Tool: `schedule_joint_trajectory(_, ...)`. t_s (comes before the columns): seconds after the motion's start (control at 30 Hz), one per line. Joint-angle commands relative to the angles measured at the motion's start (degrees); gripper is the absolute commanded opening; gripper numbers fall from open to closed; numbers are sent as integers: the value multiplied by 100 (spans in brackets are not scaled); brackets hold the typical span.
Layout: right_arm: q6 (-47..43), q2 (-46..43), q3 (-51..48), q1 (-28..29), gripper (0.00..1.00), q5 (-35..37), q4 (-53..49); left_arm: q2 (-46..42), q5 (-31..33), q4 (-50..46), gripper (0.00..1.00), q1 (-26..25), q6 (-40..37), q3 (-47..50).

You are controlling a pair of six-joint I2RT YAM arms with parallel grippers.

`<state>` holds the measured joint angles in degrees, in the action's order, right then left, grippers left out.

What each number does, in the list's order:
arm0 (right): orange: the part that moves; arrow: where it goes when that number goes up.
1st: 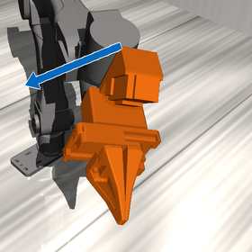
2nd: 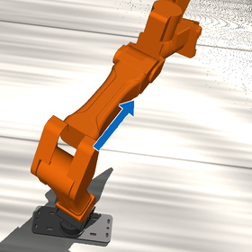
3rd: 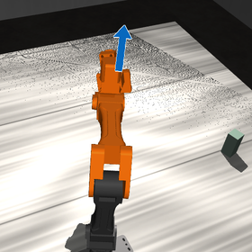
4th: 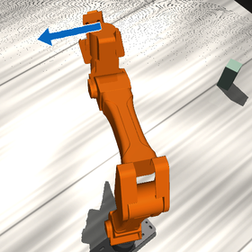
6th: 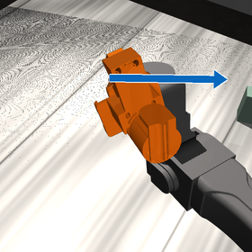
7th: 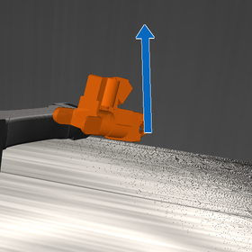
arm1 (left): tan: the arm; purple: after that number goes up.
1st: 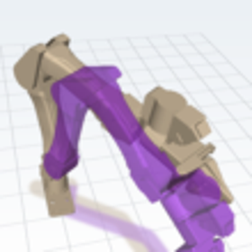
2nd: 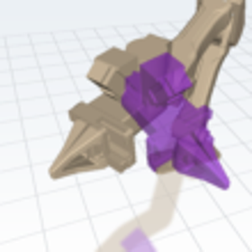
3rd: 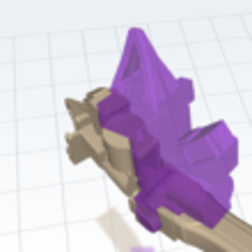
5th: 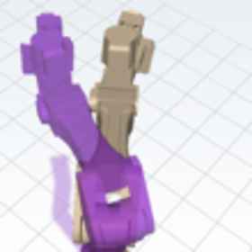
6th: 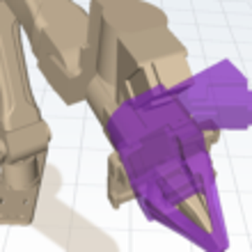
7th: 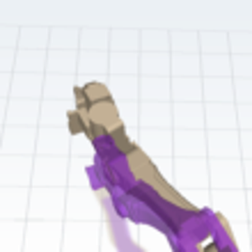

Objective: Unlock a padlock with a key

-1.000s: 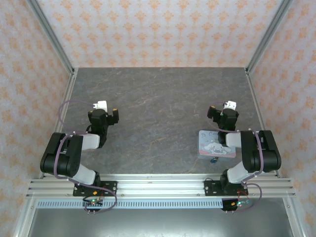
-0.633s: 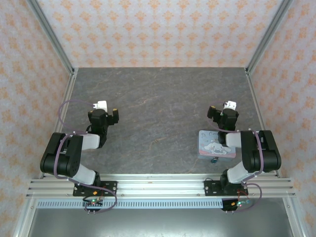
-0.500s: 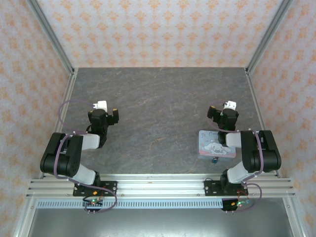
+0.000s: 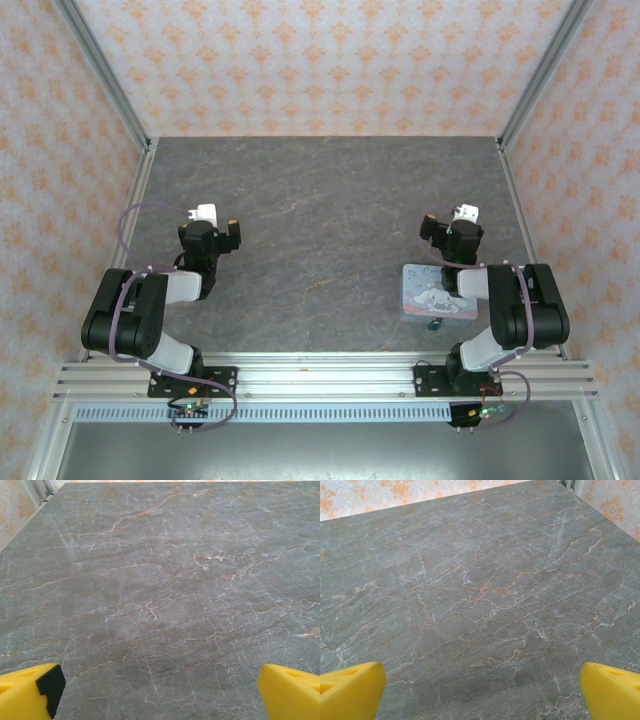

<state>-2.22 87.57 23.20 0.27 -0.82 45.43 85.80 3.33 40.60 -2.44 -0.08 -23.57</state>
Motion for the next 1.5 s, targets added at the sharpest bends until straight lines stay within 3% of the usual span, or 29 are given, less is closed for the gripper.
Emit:
schedule_joint_trajectory(0.0, 283, -514, 57, -27, 99, 603, -396, -169, -367, -236, 100, 77, -164, -279)
schedule_joint_trajectory(0.1, 639, -1374, 539, -27, 99, 824, -2054, -442, -90, -1374, 100, 79, -55, -848)
schedule_joint_trajectory(0.2, 1595, -2220, 755, -27, 99, 798, -3025, -664, 104, -2247, 100, 68, 82, -1278)
schedule_joint_trajectory(0.3, 2073, -2943, 906, -27, 99, 283, -4117, -757, 247, -3397, 100, 73, 758, -2053)
schedule_joint_trajectory(0.4, 2461, -3559, 1047, -27, 99, -67, -5345, -697, -132, -4591, 100, 69, 1510, -2903)
schedule_joint_trajectory(0.57, 3234, -3890, 1732, -27, 95, 213, -8157, -611, -619, -5094, 100, -63, 2673, -3386)
schedule_joint_trajectory(0.67, 3531, -3967, 1939, -27, 96, 758, -9258, -512, -653, -5383, 100, -426, 2840, -3677)
schedule_joint_trajectory(0.73, 3710, -4093, 1934, -27, 100, 1053, -9564, -400, -634, -5674, 100, -758, 2785, -3961)
schedule_joint_trajectory(0.87, 3969, -4191, 1881, -27, 99, 1368, -9961, -317, -677, -5976, 100, -1347, 2754, -4253)
schedule_joint_trajectory(1.03, 4243, -4275, 1590, -27, 99, 1273, -9978, -419, -697, -6214, 100, -1675, 2850, -4400)
schedule_joint_trajectory(1.2, 4423, -4285, 1151, -27, 99, 568, -9601, -526, -666, -6419, 100, -1825, 2933, -4583)
schedule_joint_trajectory(1.47, 4937, -4370, 477, 2, 99, -1301, -8317, -786, -590, -6652, 100, -1874, 3039, -4575)
